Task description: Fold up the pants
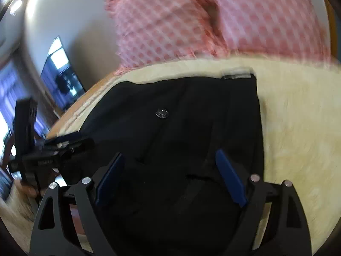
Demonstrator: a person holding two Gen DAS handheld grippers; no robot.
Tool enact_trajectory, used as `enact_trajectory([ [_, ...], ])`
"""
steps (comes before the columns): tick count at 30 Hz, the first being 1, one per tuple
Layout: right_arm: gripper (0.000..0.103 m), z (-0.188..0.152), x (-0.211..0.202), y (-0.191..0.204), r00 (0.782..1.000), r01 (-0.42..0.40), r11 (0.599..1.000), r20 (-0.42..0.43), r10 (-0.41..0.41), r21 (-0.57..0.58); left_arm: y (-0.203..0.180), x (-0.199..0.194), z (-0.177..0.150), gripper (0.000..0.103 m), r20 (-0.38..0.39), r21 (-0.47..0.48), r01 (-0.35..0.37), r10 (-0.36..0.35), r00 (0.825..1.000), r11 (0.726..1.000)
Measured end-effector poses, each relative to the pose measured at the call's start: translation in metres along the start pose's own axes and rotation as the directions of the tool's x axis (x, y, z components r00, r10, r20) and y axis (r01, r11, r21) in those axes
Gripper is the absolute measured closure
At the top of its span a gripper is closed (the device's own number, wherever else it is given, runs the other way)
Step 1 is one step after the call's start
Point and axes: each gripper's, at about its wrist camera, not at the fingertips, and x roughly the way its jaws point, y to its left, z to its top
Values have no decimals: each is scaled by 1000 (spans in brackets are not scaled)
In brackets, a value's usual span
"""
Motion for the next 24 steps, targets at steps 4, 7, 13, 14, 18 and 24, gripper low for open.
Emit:
enact_trajectory([
  [4,14,16,-22,-20,996,-48,993,84,39,107,-2,3,-3,2,20,32,-25,25,999,999],
  [7,14,30,-23,-53,996,-45,974,79,28,222,3,2,-4,2,34,20,1,-2,999,1000],
  [13,28,36,9,-86,997,-16,952,-67,38,305,1,3,0,2,41,18,10,-11,999,1000],
  [14,31,35,12,-87,996,-17,951,-80,44,308,1,3,0,2,41,21,8,-9,999,1000],
  [18,35,33,17,-94,994,-43,944,-85,75,327,1,3,0,2,44,24,10,-11,999,1000],
  [24,50,33,22,-101,990,-98,935,-64,127,340,0,3,0,2,45,20,14,-15,999,1000],
])
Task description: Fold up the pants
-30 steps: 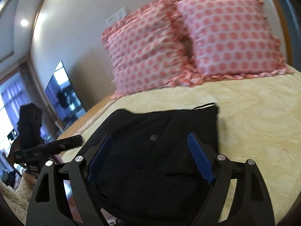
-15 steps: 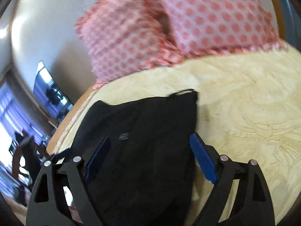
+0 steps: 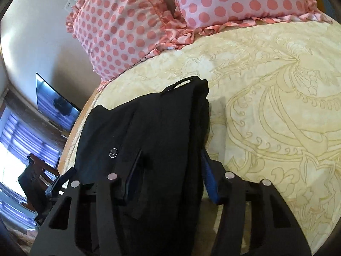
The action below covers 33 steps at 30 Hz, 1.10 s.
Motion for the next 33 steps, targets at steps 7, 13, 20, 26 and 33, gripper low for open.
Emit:
enact_trajectory([
  [7,78,-4,-10,24,997,-18,991,72,28,-129,0,0,0,2,9,-9,8,-8,1000,1000],
  [13,79,-9,-15,58,995,40,956,96,-12,-292,1,-1,1,2,10,-22,19,-19,1000,1000],
  [20,61,2,-1,16,1000,22,995,14,-21,-102,43,-22,24,2,64,-161,149,-140,988,976],
  [26,57,6,9,6,1000,-21,998,-2,21,-51,92,5,60,3,-45,-277,125,-143,989,953],
  [33,78,6,3,20,999,-32,990,15,34,-139,93,53,75,25,-218,-283,192,-258,941,940],
])
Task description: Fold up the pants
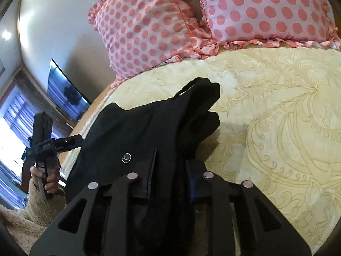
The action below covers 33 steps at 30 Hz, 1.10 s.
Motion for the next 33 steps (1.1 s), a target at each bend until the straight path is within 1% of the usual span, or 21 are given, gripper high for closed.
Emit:
enact_trajectory([
  [2,77,0,4,-6,1000,0,1000,-12,0,23,2,8,1,32,-39,-14,30,-31,999,999],
  [3,75,0,5,-7,1000,-4,1000,-14,4,31,2,8,3,36,-31,-11,28,-29,999,1000],
  [4,73,0,5,-10,1000,-6,999,-18,7,44,0,10,4,40,-44,-4,32,-32,999,999],
  [6,65,1,8,-13,1000,-3,998,-29,5,64,-1,13,6,47,-54,-3,34,-34,998,999],
  [7,65,0,10,-15,999,-6,997,-32,9,72,-2,15,7,51,-55,5,27,-26,998,1000],
  [8,65,-1,10,-15,1000,-16,997,-24,18,69,-2,16,7,66,-50,10,16,-16,999,1000],
  [9,74,-2,9,-14,999,-28,998,-15,29,62,-2,16,7,78,-44,9,19,-18,999,1000],
  [11,81,-1,4,-10,998,-54,998,9,54,45,-1,10,7,91,-26,4,41,-41,999,999],
  [12,83,0,3,-8,998,-59,997,15,58,41,-4,8,8,93,-20,18,44,-43,999,999],
  [16,84,17,0,-3,996,-79,997,30,78,27,-20,3,15,93,5,87,-2,2,1000,996],
  [18,85,28,0,-2,996,-85,996,39,84,21,-26,0,24,93,18,97,2,-4,1000,995],
  [19,86,39,0,0,995,-85,996,49,85,11,-31,-1,35,93,33,105,8,-12,999,994],
  [22,86,74,1,11,992,-57,997,112,64,-61,-43,-2,65,93,91,122,-23,12,996,992],
  [23,87,86,3,12,988,-51,996,140,62,-78,-48,-2,80,93,125,132,-48,31,992,990],
  [24,87,95,4,12,985,-47,995,160,60,-84,-50,0,89,93,144,134,-64,45,989,989],
  [25,87,107,9,9,981,-35,996,187,51,-84,-52,3,103,93,175,131,-94,70,982,987],
  [27,87,125,25,-7,979,-15,999,201,24,-49,-50,14,124,93,204,115,-141,116,972,983],
  [29,87,132,45,-23,984,29,999,174,-26,-20,-44,36,141,92,181,94,-163,144,973,982],
  [31,87,133,71,-43,990,92,995,105,-95,32,-35,65,151,92,114,74,-177,168,979,981],
  [32,87,131,83,-52,989,123,990,69,-128,64,-31,77,152,91,87,70,-197,191,978,978],
  [33,86,127,94,-60,986,160,982,34,-164,98,-28,89,151,86,70,70,-225,220,973,972],
])
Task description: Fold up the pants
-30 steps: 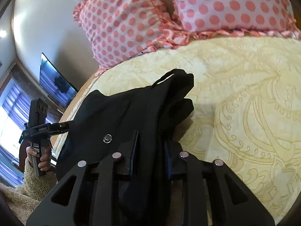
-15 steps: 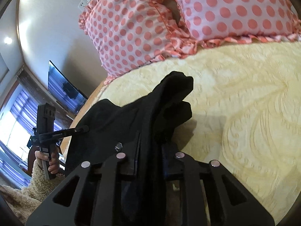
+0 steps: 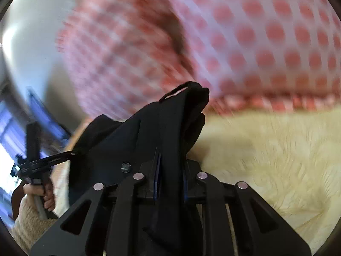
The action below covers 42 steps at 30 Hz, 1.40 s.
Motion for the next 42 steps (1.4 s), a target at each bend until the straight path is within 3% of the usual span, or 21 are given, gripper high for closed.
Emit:
enact_trajectory([
  [5,74,-6,-1,6,992,122,992,-4,-122,-27,-7,7,-7,72,26,43,-86,85,996,995],
  [6,68,-8,-6,10,988,117,987,114,-105,-108,-8,1,-9,71,41,46,-94,92,995,995],
  [7,67,-12,-17,15,980,150,981,152,-131,-124,-7,-12,-13,68,69,46,-98,95,993,994],
  [8,65,-18,-31,20,972,158,976,197,-128,-147,-7,-24,-18,54,95,44,-85,80,992,995],
  [9,56,-26,-44,25,967,145,974,232,-102,-174,-5,-34,-22,38,116,42,-65,59,991,997],
  [11,42,-38,-60,35,966,106,969,255,-46,-224,-8,-62,-39,25,161,42,18,-24,987,999],
  [12,42,-47,-63,42,969,86,963,246,-21,-256,-11,-69,-45,22,163,48,54,-61,985,997],
  [13,42,-58,-63,50,974,72,953,226,-4,-293,-18,-75,-54,21,152,62,117,-125,981,991],
  [16,42,-77,-45,61,990,52,936,139,-3,-349,-32,-74,-74,16,84,97,202,-210,974,974],
  [19,41,-88,-14,50,996,93,938,27,-89,-333,-38,-47,-85,16,-26,93,188,-186,982,978],
  [20,41,-90,-15,49,996,87,939,48,-75,-332,-38,-37,-87,16,-57,79,181,-177,983,980],
  [21,41,-90,-14,48,996,84,943,48,-72,-323,-38,-35,-88,6,-23,83,200,-199,980,976],
  [24,41,-85,-14,46,997,77,959,38,-69,-273,-44,-33,-87,5,-38,63,175,-173,984,983],
  [26,38,-91,-30,45,995,79,975,77,-65,-206,-44,-41,-90,5,-38,50,160,-159,987,986],
  [27,20,-95,-38,46,993,89,976,96,-71,-199,-40,-50,-95,5,-20,57,150,-149,989,987],
  [29,4,-114,-59,53,978,150,968,175,-115,-202,-38,-71,-109,3,39,105,84,-88,995,991],
  [33,1,-161,-74,75,942,281,930,252,-221,-235,-29,-107,-152,2,129,147,-56,37,991,988],
  [37,1,-200,-70,90,914,358,900,291,-283,-250,-19,-121,-193,2,147,115,-93,76,986,989],
  [42,1,-224,-61,94,922,345,905,269,-277,-251,-19,-122,-225,2,138,107,-102,86,987,989],
])
